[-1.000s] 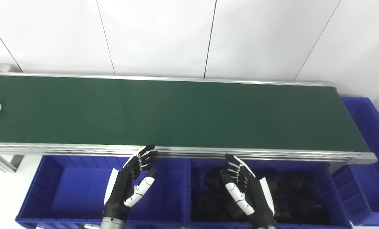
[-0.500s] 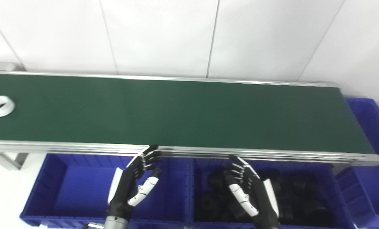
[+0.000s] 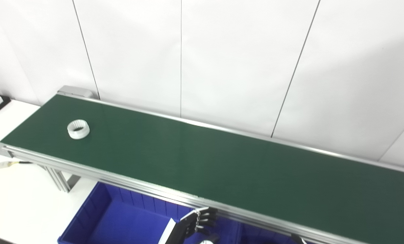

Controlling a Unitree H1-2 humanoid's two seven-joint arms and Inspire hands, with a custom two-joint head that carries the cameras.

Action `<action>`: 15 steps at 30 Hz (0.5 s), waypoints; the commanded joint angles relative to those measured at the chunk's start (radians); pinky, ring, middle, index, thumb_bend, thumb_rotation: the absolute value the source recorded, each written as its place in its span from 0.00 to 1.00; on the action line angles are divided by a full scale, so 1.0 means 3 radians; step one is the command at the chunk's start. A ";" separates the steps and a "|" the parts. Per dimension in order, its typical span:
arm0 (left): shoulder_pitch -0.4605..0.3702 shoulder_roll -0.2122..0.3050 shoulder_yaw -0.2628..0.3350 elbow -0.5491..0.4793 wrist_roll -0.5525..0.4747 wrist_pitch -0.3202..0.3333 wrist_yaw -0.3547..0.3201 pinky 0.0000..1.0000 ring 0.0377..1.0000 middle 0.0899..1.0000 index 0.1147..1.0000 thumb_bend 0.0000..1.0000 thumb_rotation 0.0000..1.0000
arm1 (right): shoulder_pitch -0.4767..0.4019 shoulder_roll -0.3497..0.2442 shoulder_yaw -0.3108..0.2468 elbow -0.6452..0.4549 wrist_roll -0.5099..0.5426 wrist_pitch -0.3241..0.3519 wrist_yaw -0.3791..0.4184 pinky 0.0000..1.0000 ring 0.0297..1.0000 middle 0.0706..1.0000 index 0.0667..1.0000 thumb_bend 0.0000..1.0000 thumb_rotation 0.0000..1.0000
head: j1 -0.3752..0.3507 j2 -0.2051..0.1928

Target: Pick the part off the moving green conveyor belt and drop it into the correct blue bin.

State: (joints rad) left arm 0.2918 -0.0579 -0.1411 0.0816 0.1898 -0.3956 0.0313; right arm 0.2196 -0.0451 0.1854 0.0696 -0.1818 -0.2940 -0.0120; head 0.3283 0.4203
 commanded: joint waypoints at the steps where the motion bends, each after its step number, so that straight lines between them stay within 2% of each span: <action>1: -0.0058 -0.0014 0.0011 -0.0040 -0.0002 -0.0155 0.0067 0.60 0.67 0.70 0.72 0.75 0.51 | -0.0055 0.0033 -0.0004 -0.0037 -0.0016 -0.0218 -0.0028 0.62 0.70 0.75 0.86 0.24 0.73 | -0.0008 0.0003; 6: -0.0081 -0.0001 0.0034 -0.0023 -0.0024 -0.0158 0.0054 0.60 0.67 0.70 0.72 0.77 0.50 | -0.0078 0.0058 -0.0004 -0.0009 -0.0004 -0.0213 -0.0031 0.61 0.69 0.75 0.86 0.23 0.74 | -0.0027 -0.0011; 11: -0.0115 0.0017 0.0049 -0.0029 0.0012 -0.0173 0.0064 0.59 0.67 0.70 0.72 0.76 0.49 | -0.0104 0.0073 -0.0008 0.0019 0.0008 -0.0208 -0.0024 0.63 0.70 0.74 0.86 0.26 0.74 | -0.0037 -0.0010; 15: -0.0154 0.0044 0.0096 -0.0191 0.0028 -0.0105 0.0060 0.59 0.67 0.70 0.72 0.79 0.51 | -0.0131 0.0080 -0.0007 0.0065 0.0002 -0.0229 -0.0031 0.63 0.70 0.74 0.85 0.29 0.76 | -0.0038 -0.0016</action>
State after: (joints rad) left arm 0.2650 -0.0516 -0.1190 0.0765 0.1911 -0.4055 0.0321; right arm 0.1958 -0.0315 0.1852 0.1021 -0.1853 -0.3028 -0.0156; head 0.3160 0.4142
